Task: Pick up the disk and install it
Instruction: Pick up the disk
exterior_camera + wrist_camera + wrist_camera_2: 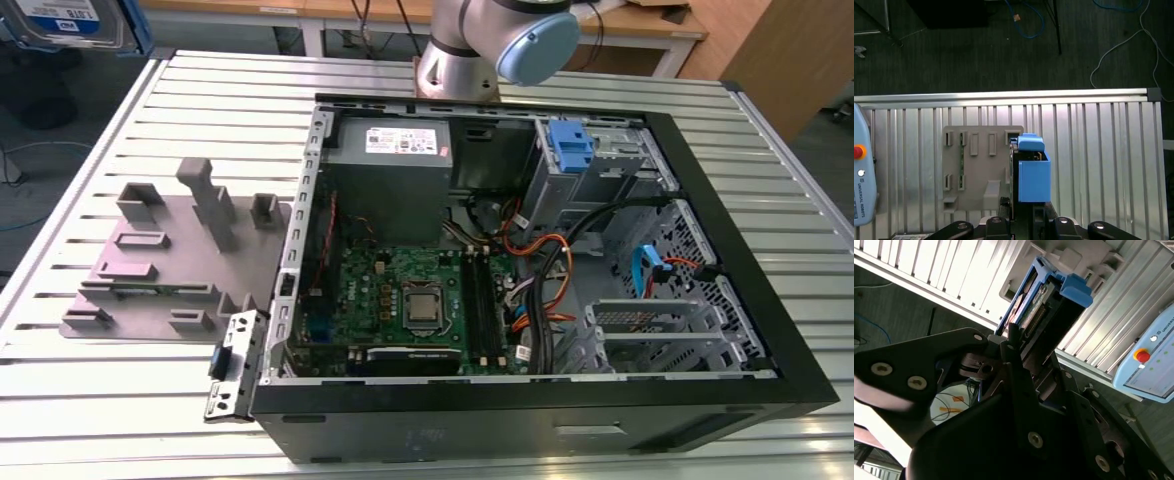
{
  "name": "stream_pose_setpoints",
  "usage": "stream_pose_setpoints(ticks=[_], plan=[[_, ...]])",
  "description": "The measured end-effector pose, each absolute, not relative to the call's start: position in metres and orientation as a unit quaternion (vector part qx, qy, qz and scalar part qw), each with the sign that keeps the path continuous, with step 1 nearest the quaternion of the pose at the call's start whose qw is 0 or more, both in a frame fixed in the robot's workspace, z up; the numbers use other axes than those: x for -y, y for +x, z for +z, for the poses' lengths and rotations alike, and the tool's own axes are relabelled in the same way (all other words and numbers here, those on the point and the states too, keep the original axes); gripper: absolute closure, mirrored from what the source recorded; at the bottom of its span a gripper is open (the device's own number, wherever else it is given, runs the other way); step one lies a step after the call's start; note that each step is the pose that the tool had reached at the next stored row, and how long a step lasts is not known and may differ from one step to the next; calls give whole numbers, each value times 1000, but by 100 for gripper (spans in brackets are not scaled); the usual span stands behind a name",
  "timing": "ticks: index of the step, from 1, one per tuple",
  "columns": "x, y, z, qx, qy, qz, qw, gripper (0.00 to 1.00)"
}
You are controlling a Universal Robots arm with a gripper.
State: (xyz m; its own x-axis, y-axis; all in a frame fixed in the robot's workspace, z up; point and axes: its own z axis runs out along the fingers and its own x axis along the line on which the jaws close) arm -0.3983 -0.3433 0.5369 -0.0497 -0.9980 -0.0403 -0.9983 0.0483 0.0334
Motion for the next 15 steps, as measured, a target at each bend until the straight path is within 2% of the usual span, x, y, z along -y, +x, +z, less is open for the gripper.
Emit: stream_pose_setpoints(ticks=[15], plan=[[343, -376, 536, -724, -689, 26, 3, 65]])
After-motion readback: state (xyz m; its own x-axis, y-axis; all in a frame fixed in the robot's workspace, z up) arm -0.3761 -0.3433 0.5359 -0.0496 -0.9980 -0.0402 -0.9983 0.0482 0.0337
